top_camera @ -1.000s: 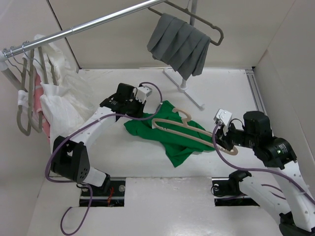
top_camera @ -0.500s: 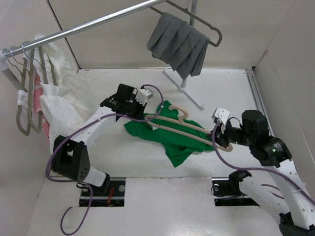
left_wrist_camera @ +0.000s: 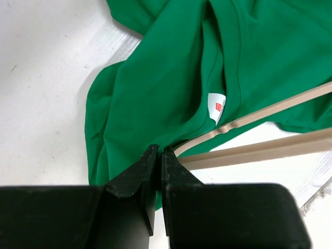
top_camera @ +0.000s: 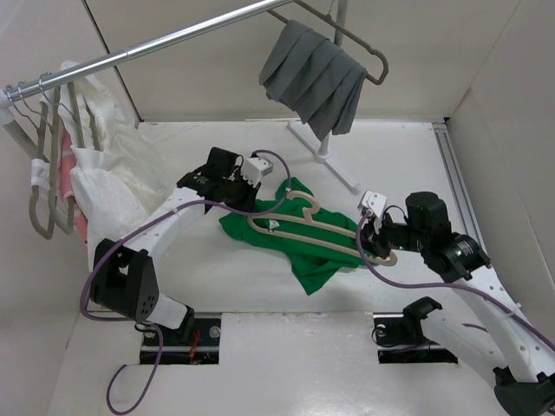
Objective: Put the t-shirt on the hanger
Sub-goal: Place tshirt on hanger
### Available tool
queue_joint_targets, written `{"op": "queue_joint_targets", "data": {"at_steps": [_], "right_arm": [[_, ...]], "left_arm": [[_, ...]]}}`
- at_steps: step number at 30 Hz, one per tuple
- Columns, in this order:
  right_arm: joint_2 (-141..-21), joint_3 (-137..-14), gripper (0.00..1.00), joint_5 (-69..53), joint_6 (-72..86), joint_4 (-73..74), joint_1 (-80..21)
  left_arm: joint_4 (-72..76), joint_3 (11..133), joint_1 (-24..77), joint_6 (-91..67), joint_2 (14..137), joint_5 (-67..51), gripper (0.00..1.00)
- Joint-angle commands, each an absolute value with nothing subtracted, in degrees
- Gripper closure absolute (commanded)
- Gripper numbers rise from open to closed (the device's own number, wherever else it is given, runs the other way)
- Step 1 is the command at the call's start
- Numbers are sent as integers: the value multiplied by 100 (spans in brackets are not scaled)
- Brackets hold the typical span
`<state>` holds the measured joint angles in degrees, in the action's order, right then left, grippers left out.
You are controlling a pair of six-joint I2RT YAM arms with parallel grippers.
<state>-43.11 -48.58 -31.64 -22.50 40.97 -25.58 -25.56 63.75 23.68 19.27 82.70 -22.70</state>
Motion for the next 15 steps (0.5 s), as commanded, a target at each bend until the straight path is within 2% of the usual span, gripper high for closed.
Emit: {"op": "queue_joint_targets", "data": {"at_steps": [1,10,15], "right_arm": [[-4157,-4913,100,-2963,-2224,3498,-2602],[-4210,-5563,100,-2172,-2416,3674,-2663],[-4350,-5406,100,-2276,-2531,3560,-2716]], "left_arm": [[-2716,6636,2382,2197,8060,-2505,100],[-2821,6451,2435,2549,7954,-2232,100],[-2821,6513,2435,2435,7954,-2285,100]]}}
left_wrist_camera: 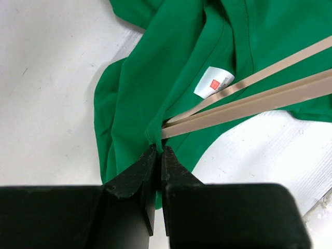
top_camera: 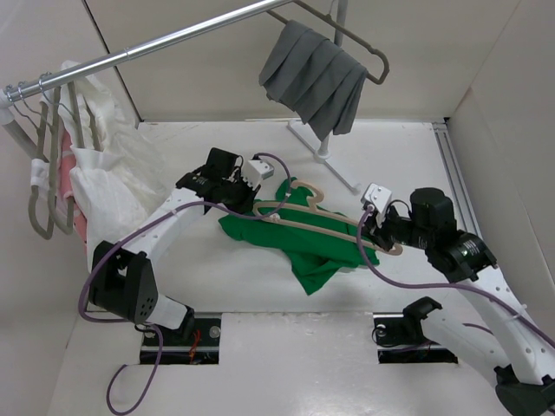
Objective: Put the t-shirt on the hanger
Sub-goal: Place tshirt on hanger
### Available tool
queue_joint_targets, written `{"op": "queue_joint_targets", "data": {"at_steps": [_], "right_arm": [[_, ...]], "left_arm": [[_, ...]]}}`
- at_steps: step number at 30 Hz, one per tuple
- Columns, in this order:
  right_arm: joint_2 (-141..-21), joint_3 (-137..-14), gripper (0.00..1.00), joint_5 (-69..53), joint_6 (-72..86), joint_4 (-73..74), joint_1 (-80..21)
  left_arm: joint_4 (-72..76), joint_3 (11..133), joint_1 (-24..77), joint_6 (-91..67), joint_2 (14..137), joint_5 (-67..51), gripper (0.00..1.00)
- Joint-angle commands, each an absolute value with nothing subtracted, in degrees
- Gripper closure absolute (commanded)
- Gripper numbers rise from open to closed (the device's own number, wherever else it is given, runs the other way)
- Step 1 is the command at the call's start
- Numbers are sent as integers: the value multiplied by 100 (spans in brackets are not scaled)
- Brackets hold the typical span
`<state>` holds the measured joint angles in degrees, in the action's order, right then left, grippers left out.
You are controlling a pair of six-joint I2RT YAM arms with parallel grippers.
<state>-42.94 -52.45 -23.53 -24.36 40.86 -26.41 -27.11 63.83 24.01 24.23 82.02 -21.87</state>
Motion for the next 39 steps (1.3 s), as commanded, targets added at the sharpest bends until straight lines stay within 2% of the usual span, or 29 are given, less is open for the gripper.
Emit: {"op": "queue_joint_targets", "data": {"at_steps": [1,8,15,21,27,31,34,39], "right_arm": [[-4403,-5318,100,-2276,-2531,3490,-2716],[-4578,-5194,100,-2460,-2732,3270,-2821],[-5027,-4958,100,-2970,-3269,2919,-2997],[-5010,-4695,100,-3427,-3147,1909,-2997],[-4799,-4026,100,-3437,-2637,390,-2944],[-5132,-3675,100,-3437,-2584,-315,-2892],[-5273,-3472,100,-3568,-2584,-754,-2839],[-5326,-2919,100,-3770,-2531,-1212,-2637]], "left_arm": [[-2760,6565,2435,2435,7954,-2285,100],[-2812,6741,2435,2435,8007,-2390,100],[-3409,7452,2602,2865,8174,-3216,100],[-4182,8041,2707,3497,8227,-3971,100],[-4737,8551,2759,4017,8279,-5342,100],[-4877,8613,2891,4017,8332,-5616,94],[-4939,8447,2892,4332,8332,-5336,75],[-4827,8051,2462,4799,8148,-4519,57]]}}
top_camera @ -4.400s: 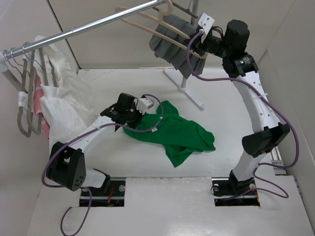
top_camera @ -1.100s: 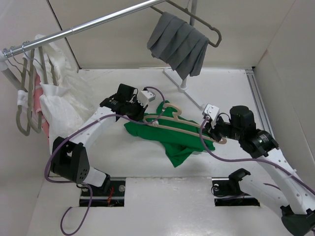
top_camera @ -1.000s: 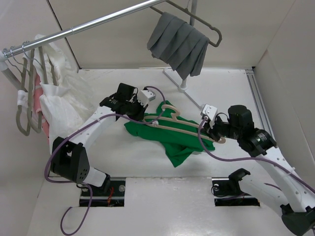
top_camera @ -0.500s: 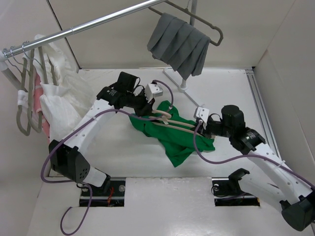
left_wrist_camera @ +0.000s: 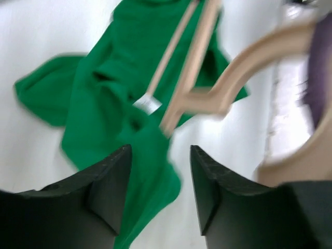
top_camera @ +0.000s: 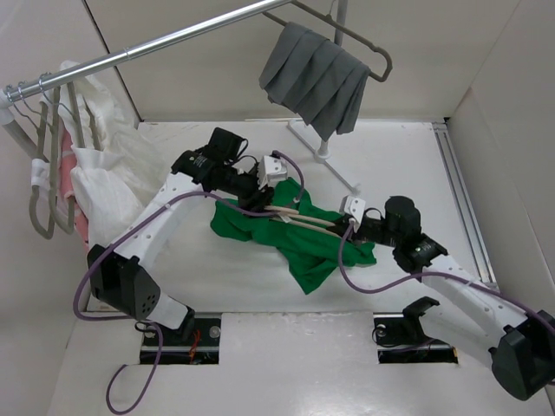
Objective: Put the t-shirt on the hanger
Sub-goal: Place tshirt on hanger
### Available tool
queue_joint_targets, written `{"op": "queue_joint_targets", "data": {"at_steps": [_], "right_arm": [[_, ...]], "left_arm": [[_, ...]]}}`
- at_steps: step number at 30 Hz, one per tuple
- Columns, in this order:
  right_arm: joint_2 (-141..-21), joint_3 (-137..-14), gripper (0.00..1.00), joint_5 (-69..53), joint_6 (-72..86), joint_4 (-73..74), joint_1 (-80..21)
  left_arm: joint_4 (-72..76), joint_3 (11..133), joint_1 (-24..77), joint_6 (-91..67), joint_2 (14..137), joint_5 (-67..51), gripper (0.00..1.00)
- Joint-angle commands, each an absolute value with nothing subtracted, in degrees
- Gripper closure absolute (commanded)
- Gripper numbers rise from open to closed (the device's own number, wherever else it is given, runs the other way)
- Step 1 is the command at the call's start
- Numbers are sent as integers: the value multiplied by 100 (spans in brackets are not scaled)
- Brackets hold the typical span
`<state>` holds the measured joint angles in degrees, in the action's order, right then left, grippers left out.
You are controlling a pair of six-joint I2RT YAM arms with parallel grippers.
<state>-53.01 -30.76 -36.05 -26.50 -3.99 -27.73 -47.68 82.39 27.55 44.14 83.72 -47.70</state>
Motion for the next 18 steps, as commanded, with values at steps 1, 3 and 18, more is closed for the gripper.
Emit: {"op": "queue_joint_targets", "data": {"at_steps": [1,3,18], "right_arm": [[-5326,-2857,100,-3823,-2583,-1265,-2637],[-5475,-2725,100,-3884,-2584,-1388,-2585],[-5625,-2725,100,-4148,-2584,-1450,-2584]], "left_arm": [[-4825,7990,2191,4990,8147,-4378,54],[-4607,7797,2005,5185,8095,-4185,47],[-3490,6776,2013,6091,8358,-3507,25]]}}
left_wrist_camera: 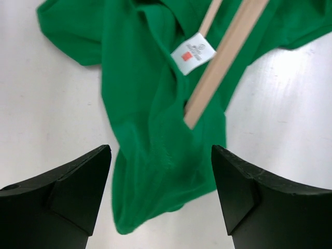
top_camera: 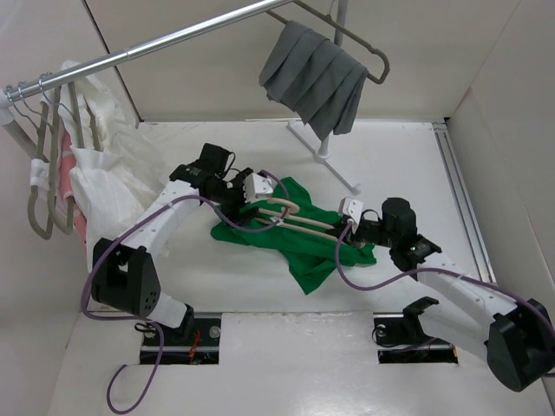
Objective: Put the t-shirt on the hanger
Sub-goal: Place tshirt on hanger
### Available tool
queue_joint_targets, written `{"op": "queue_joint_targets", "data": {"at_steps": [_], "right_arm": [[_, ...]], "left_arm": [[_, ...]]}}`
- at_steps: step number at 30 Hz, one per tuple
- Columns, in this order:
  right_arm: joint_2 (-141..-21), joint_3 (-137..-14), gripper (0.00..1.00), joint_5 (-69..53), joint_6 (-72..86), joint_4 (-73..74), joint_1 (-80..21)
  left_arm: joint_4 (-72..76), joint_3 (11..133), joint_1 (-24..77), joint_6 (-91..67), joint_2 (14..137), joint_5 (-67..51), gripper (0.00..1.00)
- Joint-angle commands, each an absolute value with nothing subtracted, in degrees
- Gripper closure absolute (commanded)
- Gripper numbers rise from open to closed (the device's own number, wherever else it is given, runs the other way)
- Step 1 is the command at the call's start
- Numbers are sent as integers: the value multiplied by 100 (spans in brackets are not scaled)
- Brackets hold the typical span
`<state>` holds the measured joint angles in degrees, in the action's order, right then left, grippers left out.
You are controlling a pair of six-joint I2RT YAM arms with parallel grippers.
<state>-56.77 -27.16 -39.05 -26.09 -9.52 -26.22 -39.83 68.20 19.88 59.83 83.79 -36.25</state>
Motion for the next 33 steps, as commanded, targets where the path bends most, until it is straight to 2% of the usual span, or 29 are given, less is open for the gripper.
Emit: {"op": "queue_joint_targets", "data": {"at_steps": [1,12,15,16,17,22,28,30,33], "right_arm": [[-5625,-2725,100,-4148,-2584,-1450,-2584],[-5792,-2838,100,-4254,-2689,-1450,-2584],[-5845,-2891,100,-4315,-2689,-1450,-2584],[-5897,-2892,100,-4315,-2689,-1450,-2584],[-5897,-2892,100,-4315,-2689,-1450,-2584],[-6073,-3102,100,-4315,-2689,-1450,-2637],[-6512,-3629,100,-4210,-2751,-1450,-2839],[-6696,-3735,100,-4210,-2821,-1450,-2909],[-6803,-3788,100,-4210,-2821,-1450,-2962]], "left_arm": [[-3489,6776,2013,6091,8358,-3507,25],[-3700,6478,2013,7601,8771,-3682,28],[-3981,6503,2013,7840,8824,-4147,37],[-4042,6556,2074,7840,8824,-4279,45],[-4095,6609,2074,7718,8876,-4480,62],[-4657,7135,2241,7603,8938,-4939,83],[-5150,7330,2364,7550,8938,-5203,94],[-5150,7330,2364,7497,8938,-5125,100],[-5150,7278,2364,7497,8886,-4984,100]]}}
